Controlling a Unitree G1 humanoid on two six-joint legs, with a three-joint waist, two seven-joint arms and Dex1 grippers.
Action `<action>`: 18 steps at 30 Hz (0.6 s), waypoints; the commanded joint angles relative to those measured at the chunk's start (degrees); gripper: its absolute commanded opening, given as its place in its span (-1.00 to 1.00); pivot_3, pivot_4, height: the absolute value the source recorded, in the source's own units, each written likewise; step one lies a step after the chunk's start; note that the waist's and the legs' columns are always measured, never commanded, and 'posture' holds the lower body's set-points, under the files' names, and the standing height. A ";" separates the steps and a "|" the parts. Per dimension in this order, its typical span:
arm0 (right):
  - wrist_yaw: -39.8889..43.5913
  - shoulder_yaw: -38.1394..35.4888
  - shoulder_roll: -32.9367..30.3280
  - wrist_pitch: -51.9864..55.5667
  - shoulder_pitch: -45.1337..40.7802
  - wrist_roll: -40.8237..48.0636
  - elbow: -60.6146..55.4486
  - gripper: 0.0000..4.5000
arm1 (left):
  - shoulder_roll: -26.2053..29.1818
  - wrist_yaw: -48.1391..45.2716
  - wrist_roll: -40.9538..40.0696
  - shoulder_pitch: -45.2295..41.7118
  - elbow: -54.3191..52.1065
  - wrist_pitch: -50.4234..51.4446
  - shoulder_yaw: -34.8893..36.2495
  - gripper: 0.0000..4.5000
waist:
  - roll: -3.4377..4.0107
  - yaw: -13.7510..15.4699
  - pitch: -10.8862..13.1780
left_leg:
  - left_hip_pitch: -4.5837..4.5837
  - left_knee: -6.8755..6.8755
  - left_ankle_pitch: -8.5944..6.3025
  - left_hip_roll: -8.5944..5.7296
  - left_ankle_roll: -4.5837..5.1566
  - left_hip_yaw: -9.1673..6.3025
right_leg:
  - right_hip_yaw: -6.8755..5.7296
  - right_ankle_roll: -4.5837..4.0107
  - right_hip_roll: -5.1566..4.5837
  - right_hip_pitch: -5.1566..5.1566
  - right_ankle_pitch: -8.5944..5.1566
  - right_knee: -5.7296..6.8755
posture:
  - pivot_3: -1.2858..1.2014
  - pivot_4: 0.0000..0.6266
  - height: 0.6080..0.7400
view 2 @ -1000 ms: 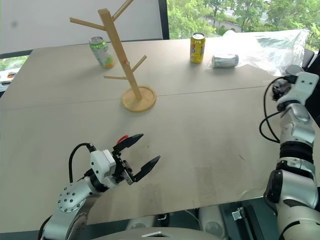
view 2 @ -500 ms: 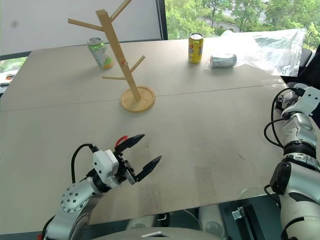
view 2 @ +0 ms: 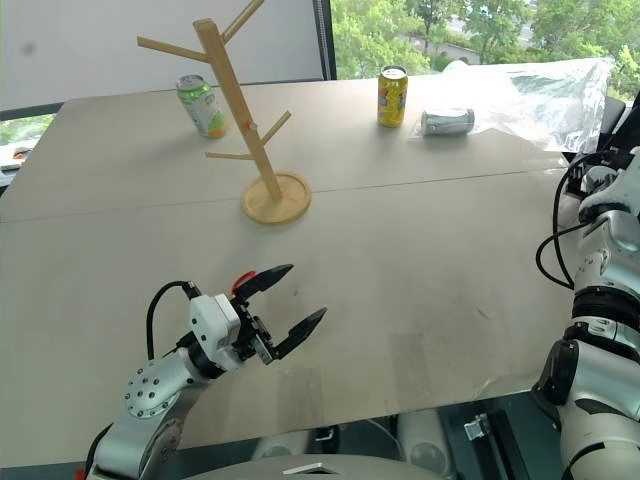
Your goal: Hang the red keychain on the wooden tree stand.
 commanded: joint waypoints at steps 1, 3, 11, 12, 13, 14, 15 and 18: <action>0.71 -0.98 -1.80 -1.84 -0.46 0.85 -6.97 0.98 | -0.01 -0.55 -0.80 -0.21 -0.35 -0.87 -0.16 1.00 | 0.00 0.01 0.00 | 0.00 0.00 0.00 0.00 0.00 0.00 | 0.00 0.00 0.00 0.00 0.00 0.00 | 0.03 -0.52 1.00; 1.97 -0.83 -1.61 -1.86 -0.60 1.54 -9.60 0.98 | -0.25 -0.37 -0.77 -0.30 -0.41 -0.66 -0.08 1.00 | 0.00 0.03 0.00 | 0.00 0.00 0.00 0.00 0.00 0.00 | 0.00 0.00 0.00 0.00 0.00 0.00 | 0.03 -0.52 1.00; 29.95 10.66 0.04 8.79 10.09 14.51 -34.54 0.98 | -9.77 19.97 1.52 -1.78 -4.52 11.04 6.30 1.00 | -0.02 0.04 -0.01 | 0.01 0.03 -0.01 0.11 0.01 -0.05 | -0.04 0.14 0.03 0.01 0.08 0.03 | 0.03 -0.52 1.00; 32.58 12.48 -0.64 9.37 12.07 14.39 -36.85 0.98 | -10.82 22.70 1.88 -1.80 -5.68 14.03 6.71 1.00 | -0.01 0.14 -0.02 | 0.00 0.03 -0.01 0.11 0.01 -0.08 | -0.06 0.14 0.04 0.01 0.08 0.04 | 0.03 -0.52 1.00; 36.86 15.04 -1.91 10.15 15.28 14.73 -40.45 0.98 | -12.21 26.09 2.74 -1.87 -7.37 17.44 7.28 1.00 | -0.03 0.19 -0.02 | 0.01 0.04 -0.01 0.10 0.01 -0.11 | -0.09 0.14 0.03 0.02 0.08 0.08 | 0.03 -0.52 1.00; 40.27 17.04 -2.78 9.89 17.88 14.51 -42.94 0.98 | -13.20 28.45 3.25 -1.99 -8.87 20.10 7.52 1.00 | -0.02 0.49 -0.01 | 0.01 0.06 -0.01 0.10 0.01 -0.17 | -0.15 0.14 0.01 0.06 0.07 0.08 | 0.03 -0.52 1.00; 43.75 19.15 -3.81 9.08 20.47 13.64 -44.65 0.98 | -13.98 30.54 3.30 -2.00 -10.35 23.07 7.69 1.00 | -0.02 0.76 -0.01 | -0.03 0.07 -0.01 0.06 0.01 -0.20 | -0.18 0.15 -0.02 0.05 0.07 0.08 | 0.03 -0.52 1.00; 50.14 22.19 -5.45 8.24 25.43 13.53 -47.69 0.98 | -14.94 33.50 1.44 -1.35 -13.64 30.09 8.97 1.00 | -0.04 0.84 0.00 | -0.04 0.24 -0.07 0.00 0.10 -0.21 | -0.19 0.21 -0.09 0.13 0.02 0.08 | 0.03 -0.52 1.00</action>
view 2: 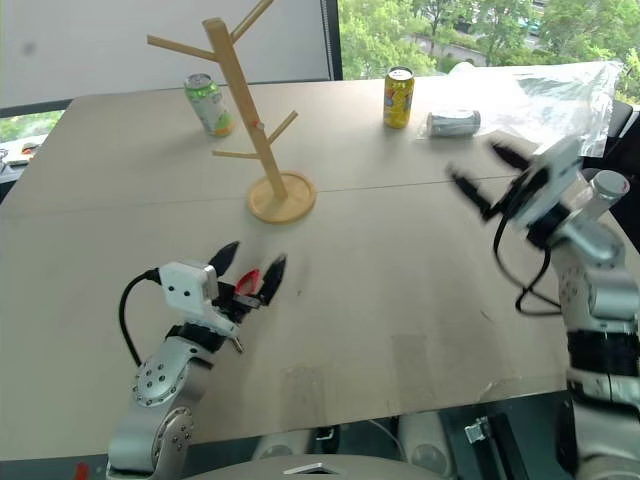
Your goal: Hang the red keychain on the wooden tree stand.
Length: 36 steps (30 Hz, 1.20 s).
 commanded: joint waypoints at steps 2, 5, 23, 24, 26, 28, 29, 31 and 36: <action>8.63 1.66 -2.27 -1.99 4.25 0.60 -5.48 0.98 | 0.65 2.10 -2.76 1.65 -7.50 8.06 2.27 1.00 | -0.02 -0.16 0.01 | 0.01 0.07 -0.01 -0.02 0.02 0.03 | 0.01 -0.13 -0.03 0.01 -0.10 0.00 | 0.03 -0.52 1.00; 14.05 3.47 -2.79 -4.22 7.39 -0.35 -4.98 0.98 | 4.24 -2.88 -6.99 6.70 -9.92 9.76 5.65 1.00 | -0.09 -0.47 -0.03 | 0.06 0.08 -0.02 -0.01 0.01 0.03 | 0.02 -0.01 -0.01 0.01 -0.21 0.02 | 0.03 -0.52 1.00; 25.68 10.65 5.53 -28.82 7.91 -10.71 17.54 0.98 | 11.85 -9.75 1.08 15.99 0.41 2.40 7.92 1.00 | -0.17 -0.32 -0.05 | 0.12 0.00 -0.04 0.00 -0.03 0.04 | 0.00 -0.23 -0.15 -0.03 -0.13 -0.03 | 0.03 -0.52 1.00; 25.48 10.68 5.66 -28.87 7.98 -10.80 17.32 0.98 | 12.05 -9.56 1.33 14.89 1.19 3.09 7.91 1.00 | -0.17 -0.28 -0.06 | 0.12 0.01 -0.04 0.00 -0.03 0.03 | -0.01 -0.23 -0.15 -0.04 -0.13 -0.02 | 0.03 -0.52 1.00; 24.94 10.56 5.91 -28.80 8.02 -10.83 17.01 0.98 | 12.20 -9.10 1.71 11.82 2.40 4.15 7.56 1.00 | -0.20 -0.28 -0.07 | 0.13 0.02 -0.04 0.00 -0.03 0.04 | -0.01 -0.22 -0.15 -0.03 -0.13 -0.01 | 0.03 -0.52 1.00; 24.42 10.53 6.06 -28.57 8.21 -10.80 16.57 0.98 | 12.35 -8.50 2.44 8.84 3.27 5.83 6.69 1.00 | -0.19 -0.27 -0.09 | 0.14 0.02 -0.03 0.00 -0.03 0.04 | -0.01 -0.22 -0.15 -0.01 -0.12 0.00 | 0.03 -0.52 1.00; 24.16 10.54 6.10 -28.48 8.35 -10.76 16.33 0.98 | 12.38 -8.23 2.89 7.52 3.78 6.74 6.17 1.00 | -0.20 -0.27 -0.09 | 0.14 0.02 -0.03 0.00 -0.03 0.03 | -0.01 -0.22 -0.14 0.01 -0.12 0.01 | 0.03 -0.52 1.00; 23.73 10.58 6.13 -28.40 8.60 -10.75 15.91 0.98 | 12.60 -8.00 3.88 5.09 4.24 7.72 5.23 1.00 | -0.20 -0.26 -0.10 | 0.14 0.02 -0.03 -0.01 -0.02 0.04 | -0.01 -0.23 -0.13 0.03 -0.12 0.02 | 0.03 -0.52 1.00; 22.78 10.31 5.99 -28.03 8.66 -10.49 15.25 0.98 | 12.89 -7.97 4.31 1.28 4.68 11.95 3.69 1.00 | -0.19 -0.27 -0.11 | 0.14 0.03 -0.03 -0.01 -0.02 0.05 | 0.00 -0.23 -0.12 0.04 -0.11 0.03 | 0.03 -0.52 1.00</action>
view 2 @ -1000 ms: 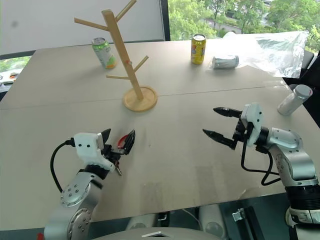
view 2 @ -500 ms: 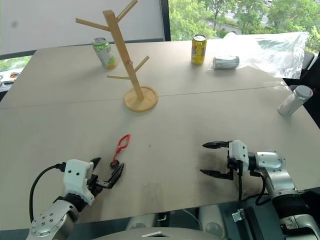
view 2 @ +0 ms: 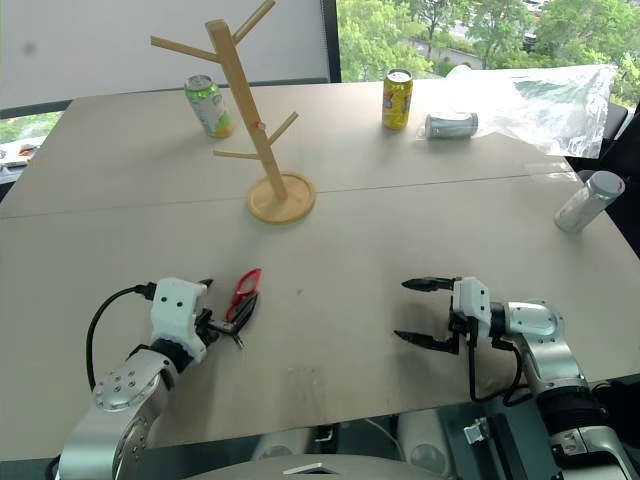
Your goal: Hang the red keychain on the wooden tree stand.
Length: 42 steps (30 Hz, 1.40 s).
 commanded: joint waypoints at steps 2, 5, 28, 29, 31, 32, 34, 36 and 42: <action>-0.83 -0.77 0.09 -0.19 -0.04 0.73 -2.47 0.98 | 0.55 0.25 0.88 -0.94 -0.19 3.64 -1.64 1.00 | 0.01 0.07 0.00 | 0.02 0.00 0.00 0.00 0.00 0.00 | 0.00 0.00 -0.01 0.02 0.00 0.01 | 0.03 -0.52 1.00; -1.28 -1.01 0.03 -0.15 -0.01 0.86 -2.67 0.98 | 0.65 0.74 0.67 -0.48 -2.79 6.34 -1.09 1.00 | 0.01 0.18 -0.01 | 0.10 0.00 0.00 -0.01 0.00 0.00 | 0.00 0.00 -0.02 0.08 0.00 0.01 | 0.03 -0.52 1.00; -3.10 -1.60 0.54 0.59 -0.63 1.53 -2.42 1.00 | 0.29 1.64 -0.91 4.00 -12.87 15.13 -0.22 0.08 | 0.01 0.09 -0.01 | 0.08 0.00 0.00 -0.03 0.00 -0.03 | -0.04 0.00 -0.10 0.08 -0.01 0.00 | 0.03 -0.52 1.00; -3.18 -1.64 0.53 0.72 -0.61 1.61 -2.54 1.00 | 0.49 1.55 -0.88 3.95 -13.03 15.17 -0.26 -0.15 | 0.01 0.09 -0.01 | 0.08 0.00 0.00 -0.03 0.00 -0.03 | -0.04 0.00 -0.09 0.08 -0.01 0.00 | 0.03 -0.52 1.00; -3.27 -1.69 0.54 0.83 -0.81 1.64 -2.48 1.00 | 0.79 1.50 -0.87 3.44 -13.45 15.45 -0.41 -0.57 | 0.01 0.09 -0.01 | 0.08 0.00 -0.01 -0.02 0.00 -0.03 | -0.03 0.00 -0.08 0.08 -0.01 0.00 | 0.03 -0.52 1.00; -3.37 -1.70 0.55 0.94 -0.89 1.67 -2.54 1.00 | 0.90 1.52 -0.87 3.11 -13.60 15.54 -0.39 -0.76 | 0.01 0.09 -0.01 | 0.08 0.00 0.00 -0.02 0.00 -0.03 | -0.03 0.00 -0.08 0.08 -0.01 0.00 | 0.03 -0.52 1.00; -3.50 -1.66 0.57 0.95 -1.05 1.65 -2.59 1.00 | 1.02 1.76 -0.72 2.32 -13.55 15.66 -0.32 -0.98 | 0.01 0.12 -0.01 | 0.08 0.00 0.00 -0.02 0.00 -0.03 | -0.03 0.00 -0.08 0.08 -0.01 0.00 | 0.03 -0.52 1.00; -3.63 -1.63 0.57 1.01 -1.07 1.68 -2.80 1.00 | 0.96 2.10 -0.49 1.77 -13.47 15.70 -0.15 -0.98 | 0.00 0.14 -0.01 | 0.07 0.00 0.00 -0.03 0.00 -0.03 | -0.03 0.00 -0.08 0.08 -0.01 0.00 | 0.03 -0.52 1.00; -5.16 -3.70 -0.60 7.59 -1.91 6.33 -8.67 1.00 | -1.80 4.21 0.45 -1.70 -14.07 8.14 0.86 -0.98 | 0.00 0.21 0.00 | 0.05 0.01 0.00 -0.03 0.00 -0.03 | -0.03 0.00 -0.10 0.07 0.00 0.00 | 0.03 -0.52 1.00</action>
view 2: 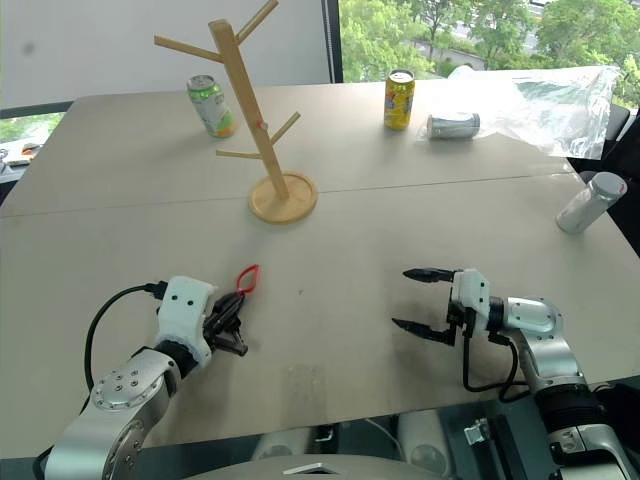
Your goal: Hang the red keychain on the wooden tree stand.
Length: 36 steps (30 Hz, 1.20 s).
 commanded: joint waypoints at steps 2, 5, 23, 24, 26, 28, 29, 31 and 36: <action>-2.61 -4.60 -2.27 9.78 -2.23 8.08 -10.43 1.00 | -2.68 2.01 0.11 -5.35 -3.89 -8.24 2.00 -0.98 | -0.01 0.17 0.00 | -0.01 0.01 0.00 0.00 0.00 0.00 | 0.00 0.00 -0.12 0.00 0.00 0.00 | 0.03 -0.52 1.00; -4.80 -7.14 -5.41 18.90 -5.89 13.42 -16.63 1.00 | -4.50 3.72 0.66 -12.90 -5.79 -10.97 0.33 -0.98 | 0.00 0.87 0.03 | -0.04 0.04 0.00 -0.01 0.00 -0.01 | -0.01 0.00 -0.18 -0.01 0.02 0.00 | 0.03 -0.52 1.00; -9.11 -11.63 -9.04 39.19 -29.87 23.05 -15.91 1.00 | -12.59 13.24 13.62 -31.06 8.25 -21.31 -10.48 -0.98 | -0.08 0.98 0.03 | -0.03 0.06 0.00 -0.05 0.06 -0.03 | -0.05 0.14 0.13 0.14 0.10 -0.06 | 0.03 -0.52 1.00; -8.92 -11.62 -8.86 39.27 -30.18 22.83 -15.60 1.00 | -12.81 13.38 14.05 -31.50 9.33 -21.74 -10.60 -0.98 | -0.08 1.02 0.03 | -0.03 0.07 0.00 -0.05 0.06 -0.03 | -0.05 0.18 0.13 0.14 0.13 -0.06 | 0.03 -0.52 1.00; -8.58 -11.57 -8.56 39.36 -30.75 22.45 -15.15 1.00 | -13.26 13.52 14.71 -32.35 11.04 -22.86 -10.82 -0.98 | -0.08 0.98 0.03 | -0.04 0.08 0.00 -0.05 0.07 -0.03 | -0.05 0.18 0.13 0.14 0.13 -0.06 | 0.03 -0.52 1.00; -8.31 -11.49 -8.34 39.40 -31.13 22.14 -15.00 1.00 | -13.84 13.49 14.93 -33.26 12.56 -23.72 -11.06 -0.98 | -0.08 0.96 0.03 | -0.05 0.08 -0.01 -0.05 0.07 -0.03 | -0.05 0.23 0.13 0.14 0.16 -0.06 | 0.03 -0.52 1.00; -8.17 -11.51 -8.21 39.44 -31.24 22.00 -14.98 1.00 | -14.07 13.42 15.02 -33.59 13.14 -24.18 -11.17 -0.98 | -0.08 0.96 0.03 | -0.05 0.07 -0.01 -0.04 0.07 -0.03 | -0.05 0.23 0.13 0.14 0.16 -0.06 | 0.03 -0.52 1.00; -7.97 -11.52 -7.88 39.47 -31.39 21.69 -15.08 1.00 | -14.28 13.03 15.33 -34.06 14.15 -25.03 -11.67 -0.98 | -0.08 0.96 0.03 | -0.05 0.07 -0.01 -0.03 0.07 -0.04 | -0.05 0.24 0.13 0.13 0.16 -0.06 | 0.03 -0.52 1.00; -7.60 -11.58 -7.52 39.30 -31.19 20.95 -15.20 1.00 | -14.93 12.60 15.22 -34.17 15.47 -26.32 -11.97 -0.98 | -0.08 0.96 0.03 | -0.05 0.07 -0.01 -0.03 0.07 -0.03 | -0.05 0.24 0.12 0.13 0.16 -0.06 | 0.03 -0.52 1.00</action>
